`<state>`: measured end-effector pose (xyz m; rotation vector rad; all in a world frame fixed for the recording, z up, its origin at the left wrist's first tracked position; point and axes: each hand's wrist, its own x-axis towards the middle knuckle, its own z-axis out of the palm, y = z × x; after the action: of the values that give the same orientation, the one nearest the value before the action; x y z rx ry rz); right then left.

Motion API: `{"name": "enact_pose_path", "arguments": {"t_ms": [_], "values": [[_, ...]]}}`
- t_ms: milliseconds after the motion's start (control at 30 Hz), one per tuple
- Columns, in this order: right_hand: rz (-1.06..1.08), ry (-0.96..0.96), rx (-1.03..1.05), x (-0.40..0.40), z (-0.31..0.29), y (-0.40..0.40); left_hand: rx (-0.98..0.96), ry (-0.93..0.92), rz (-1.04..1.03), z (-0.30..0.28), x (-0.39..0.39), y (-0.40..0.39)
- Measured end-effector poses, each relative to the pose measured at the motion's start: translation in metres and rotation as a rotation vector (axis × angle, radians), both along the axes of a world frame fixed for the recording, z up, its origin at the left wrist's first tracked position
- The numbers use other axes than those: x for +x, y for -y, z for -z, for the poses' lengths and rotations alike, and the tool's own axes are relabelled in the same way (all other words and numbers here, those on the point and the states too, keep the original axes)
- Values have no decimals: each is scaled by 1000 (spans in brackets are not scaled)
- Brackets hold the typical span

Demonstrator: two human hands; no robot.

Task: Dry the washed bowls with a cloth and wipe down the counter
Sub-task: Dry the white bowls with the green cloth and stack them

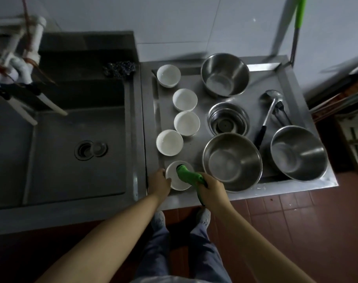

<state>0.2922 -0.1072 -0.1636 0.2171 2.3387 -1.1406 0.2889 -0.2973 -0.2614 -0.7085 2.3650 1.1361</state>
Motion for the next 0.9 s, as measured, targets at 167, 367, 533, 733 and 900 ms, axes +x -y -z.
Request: {"name": "enact_pose_path", "arguments": {"t_ms": [167,367,533,733,900], "values": [[-12,-14,8,-1,-1,-4,61,43,-110,2,-11,-8],[-82,-99,-32,-12,-28,-6,290,77,-269,-24,-9,-8],[-416,-457,-60,-19,-57,-4,640,166,-540,-72,-8,1],[-862,-482,177,-30,-55,-1,797,107,-592,-135,-15,8],[-1083,-534,333,-43,-61,1,810,22,-510,-160,-18,9]]}}
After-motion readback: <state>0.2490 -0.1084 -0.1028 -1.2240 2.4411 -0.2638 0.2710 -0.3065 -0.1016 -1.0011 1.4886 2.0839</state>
